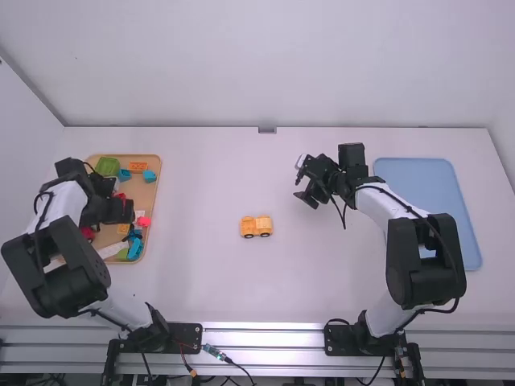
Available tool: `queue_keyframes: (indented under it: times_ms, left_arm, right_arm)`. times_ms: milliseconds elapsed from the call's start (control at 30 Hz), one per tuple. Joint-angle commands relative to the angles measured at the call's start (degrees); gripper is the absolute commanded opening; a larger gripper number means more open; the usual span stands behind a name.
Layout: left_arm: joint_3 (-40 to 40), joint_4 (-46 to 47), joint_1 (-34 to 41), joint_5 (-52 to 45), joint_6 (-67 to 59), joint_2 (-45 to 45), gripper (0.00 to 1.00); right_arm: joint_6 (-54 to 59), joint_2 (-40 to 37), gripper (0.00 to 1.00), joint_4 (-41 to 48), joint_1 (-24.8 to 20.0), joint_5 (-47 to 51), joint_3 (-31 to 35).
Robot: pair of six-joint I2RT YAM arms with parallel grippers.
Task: Assemble lego blocks to make yellow taxi
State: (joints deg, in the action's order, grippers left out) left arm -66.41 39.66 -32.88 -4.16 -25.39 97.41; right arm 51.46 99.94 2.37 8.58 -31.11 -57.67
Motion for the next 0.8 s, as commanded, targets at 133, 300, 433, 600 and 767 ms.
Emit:
queue_keyframes:
  times_ms: [133, 300, 433, 600, 767]
  left_arm:
    - [3.23, -6.88, -0.2, -6.83, -2.14, 1.03, 0.99]
    - [5.33, -7.19, 0.15, -7.49, -4.82, 1.03, 0.99]
    - [5.97, -8.17, -0.24, -2.29, 0.11, 1.03, 0.85]
    - [6.01, -8.87, -0.28, 2.24, 4.46, 1.03, 0.72]
    - [6.56, -8.94, -0.46, 1.8, 6.13, 1.03, 0.68]
  right_arm:
    - [-0.24, -1.6, 0.99, -0.35, 0.02, -0.28, 0.31]
    - [-0.24, -1.6, 0.99, -0.7, -0.04, -0.31, 0.31]
    - [-0.24, -1.6, 0.99, -0.7, 0.0, -0.31, 0.31]
    - [-0.24, -1.6, 0.99, -0.7, 0.15, -0.31, 0.31]
    - [-0.24, -1.6, 0.99, -0.7, -0.04, -0.31, 0.31]
